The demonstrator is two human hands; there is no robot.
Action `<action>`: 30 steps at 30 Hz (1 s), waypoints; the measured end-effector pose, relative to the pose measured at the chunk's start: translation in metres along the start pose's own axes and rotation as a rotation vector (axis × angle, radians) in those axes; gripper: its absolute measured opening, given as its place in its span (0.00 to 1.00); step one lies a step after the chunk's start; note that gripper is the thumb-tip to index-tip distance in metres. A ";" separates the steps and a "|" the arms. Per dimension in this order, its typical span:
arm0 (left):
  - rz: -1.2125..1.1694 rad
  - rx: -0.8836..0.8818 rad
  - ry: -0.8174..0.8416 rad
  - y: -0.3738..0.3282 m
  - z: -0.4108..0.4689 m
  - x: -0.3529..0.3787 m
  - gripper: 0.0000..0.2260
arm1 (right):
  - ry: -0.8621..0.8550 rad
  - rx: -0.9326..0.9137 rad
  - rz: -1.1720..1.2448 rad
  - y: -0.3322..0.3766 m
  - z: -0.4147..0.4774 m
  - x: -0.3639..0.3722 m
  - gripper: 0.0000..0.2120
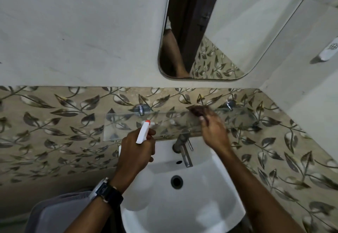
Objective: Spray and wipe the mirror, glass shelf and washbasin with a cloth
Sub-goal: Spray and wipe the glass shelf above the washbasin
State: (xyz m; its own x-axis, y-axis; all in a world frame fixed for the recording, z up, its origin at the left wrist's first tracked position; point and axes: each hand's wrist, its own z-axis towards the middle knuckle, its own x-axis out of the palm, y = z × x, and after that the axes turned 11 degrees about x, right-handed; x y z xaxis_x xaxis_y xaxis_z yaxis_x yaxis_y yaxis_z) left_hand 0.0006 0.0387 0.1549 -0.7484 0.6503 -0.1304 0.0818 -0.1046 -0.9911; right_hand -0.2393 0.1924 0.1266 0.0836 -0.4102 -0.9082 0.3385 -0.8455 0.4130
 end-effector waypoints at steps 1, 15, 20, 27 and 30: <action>0.002 -0.002 -0.002 0.001 0.001 -0.002 0.12 | -0.019 0.071 -0.001 -0.023 0.015 -0.011 0.24; 0.022 -0.015 -0.006 -0.002 0.004 -0.007 0.11 | -0.010 0.007 0.025 0.048 -0.041 0.020 0.27; 0.022 -0.021 -0.040 -0.005 0.001 -0.015 0.09 | 0.069 -0.273 0.039 0.116 -0.088 0.046 0.26; 0.017 -0.062 -0.125 0.001 -0.006 -0.049 0.11 | -0.005 0.111 0.094 0.031 -0.024 0.009 0.23; 0.031 -0.063 -0.175 0.002 -0.012 -0.066 0.10 | -0.137 0.232 0.052 -0.003 -0.006 -0.008 0.24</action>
State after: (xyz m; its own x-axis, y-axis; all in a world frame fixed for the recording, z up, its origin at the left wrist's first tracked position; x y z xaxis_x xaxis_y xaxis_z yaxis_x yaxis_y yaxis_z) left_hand 0.0579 0.0052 0.1616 -0.8476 0.5061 -0.1596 0.1432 -0.0715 -0.9871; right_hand -0.2353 0.2001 0.1321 -0.0378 -0.4844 -0.8740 0.1118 -0.8712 0.4780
